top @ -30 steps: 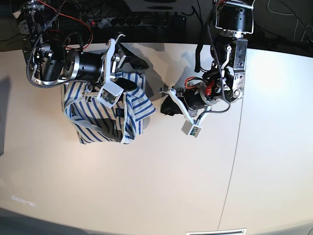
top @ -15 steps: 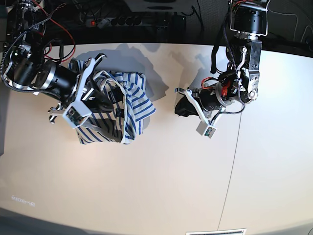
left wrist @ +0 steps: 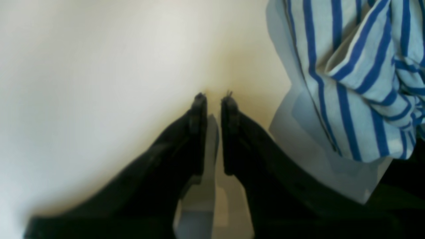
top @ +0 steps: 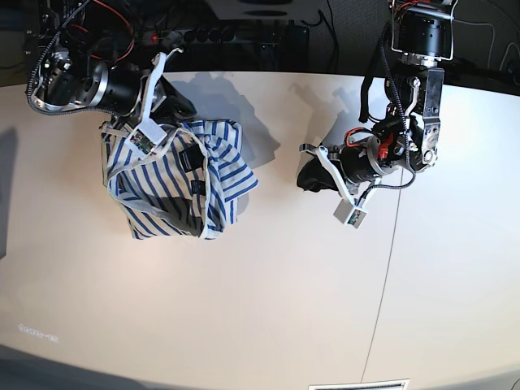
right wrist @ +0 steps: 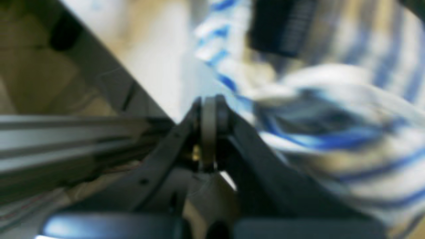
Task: Fold the T-shirt properly
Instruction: 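Release the shirt with the right gripper and move it aside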
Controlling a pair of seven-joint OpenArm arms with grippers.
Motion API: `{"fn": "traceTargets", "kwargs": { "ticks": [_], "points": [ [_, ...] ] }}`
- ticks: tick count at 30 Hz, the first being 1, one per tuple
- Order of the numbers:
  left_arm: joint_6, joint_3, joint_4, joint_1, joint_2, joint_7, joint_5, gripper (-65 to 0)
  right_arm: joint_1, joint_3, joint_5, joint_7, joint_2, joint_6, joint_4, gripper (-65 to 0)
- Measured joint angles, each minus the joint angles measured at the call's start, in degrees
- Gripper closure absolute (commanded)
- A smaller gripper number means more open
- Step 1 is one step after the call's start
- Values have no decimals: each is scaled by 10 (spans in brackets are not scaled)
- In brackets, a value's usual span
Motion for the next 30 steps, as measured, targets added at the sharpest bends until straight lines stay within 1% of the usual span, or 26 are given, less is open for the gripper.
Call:
{"fn": "traceTargets", "kwargs": {
  "ticks": [1, 3, 7, 10, 13, 15, 17, 18, 21, 27, 28, 30],
  "points": [
    [0, 0, 0, 0, 0, 0, 0, -85, 1, 0, 0, 11, 0, 0, 10, 0],
    [0, 0, 0, 0, 0, 5, -2, -85, 10, 9, 2, 14, -1, 0, 42, 0],
    [0, 0, 0, 0, 0, 10, -6, -85, 27, 60, 7, 25, -4, 0, 81, 0],
    [-2, 0, 0, 0, -2, 11, -9, -85, 29, 108, -31, 23, -5, 0, 80, 0],
    [-3, 0, 0, 0, -7, 12, -13, -84, 29, 148, -85, 39, -4, 0, 70, 0],
    [-4, 0, 0, 0, -9, 13, -17, -85, 29, 163, -90, 39, 0, 0, 43, 0],
    [-8, 0, 0, 0, -10, 14, -21, -85, 27, 163, -73, 40, 2, 0, 13, 0],
    [-8, 0, 0, 0, -10, 15, -24, -84, 26, 155, -65, 41, 2, 0, -3, 0],
    [-10, 0, 0, 0, -10, 16, -27, -85, 25, 108, -70, 37, 3, 0, -51, 0],
    [-10, -8, 0, 0, -10, 17, -28, -84, 28, -65, -66, 45, 4, 0, -71, 0],
    [-10, -16, 0, 0, -10, 20, -30, -84, 32, -87, -64, 45, 4, 0, -71, 0],
    [-11, -39, 0, 1, -10, 25, -45, -84, 42, -107, -62, 46, 4, 0, -71, 0]
  ]
}}
